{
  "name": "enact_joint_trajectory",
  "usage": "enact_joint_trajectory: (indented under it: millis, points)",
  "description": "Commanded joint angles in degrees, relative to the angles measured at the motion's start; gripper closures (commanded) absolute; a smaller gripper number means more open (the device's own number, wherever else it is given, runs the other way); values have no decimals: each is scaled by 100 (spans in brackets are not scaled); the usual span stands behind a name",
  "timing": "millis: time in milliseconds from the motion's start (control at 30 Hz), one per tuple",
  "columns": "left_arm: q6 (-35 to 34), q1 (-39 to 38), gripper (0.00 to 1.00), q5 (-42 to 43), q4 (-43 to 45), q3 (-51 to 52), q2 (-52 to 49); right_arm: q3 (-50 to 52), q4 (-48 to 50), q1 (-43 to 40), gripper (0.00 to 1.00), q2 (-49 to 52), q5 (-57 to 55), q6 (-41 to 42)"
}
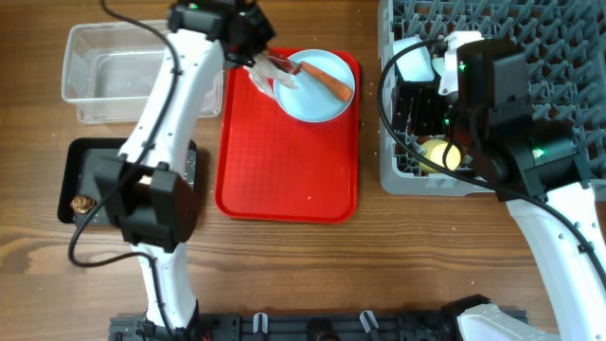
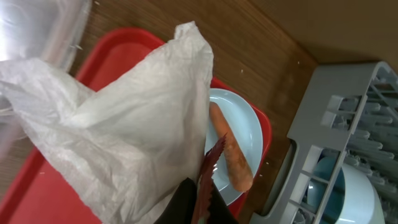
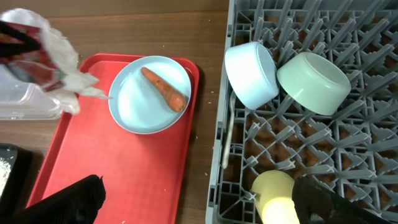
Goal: Sort waste into correct bins and load items into the dishwasher rack
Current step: 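Carry the tissue and wrapper with the left gripper into the clear bin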
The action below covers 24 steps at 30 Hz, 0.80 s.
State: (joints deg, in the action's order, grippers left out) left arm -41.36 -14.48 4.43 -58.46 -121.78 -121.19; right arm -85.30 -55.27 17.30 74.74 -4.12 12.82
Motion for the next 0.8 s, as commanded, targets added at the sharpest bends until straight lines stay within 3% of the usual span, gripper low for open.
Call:
enact_joint_trajectory:
  millis: [0,133,200,367,400,433,467,500,667,767]
  points:
    - [221,584,96,2,-157,-7,350,-13,13,-13,0,17,7,83]
    - [525,1497,96,-24,-326,-7,463,-13,59,-13,0,33,9,85]
    - [520,1836,96,-435,-367,-7,424,-13,79,-13,0,92,17,103]
    - [514,2065,96,-1054,-302,98,302,-13,101,-13,0,195,68,138]
    - [514,2065,81,-1147,-264,129,247,-13,114,-13,0,199,105,138]
    - [514,2063,41,-1163,-199,149,146,-13,120,-13,0,197,118,162]
    - [514,2065,8,-1161,-170,149,103,-13,111,-13,0,197,120,162]
    - [514,2065,0,-1161,-101,149,24,-13,94,-13,0,199,120,162]
    - [516,2059,1,-1086,59,144,-74,-13,31,-13,0,197,116,155]
    - [782,1921,2,-238,142,136,-4,-13,39,-13,1,199,114,151]
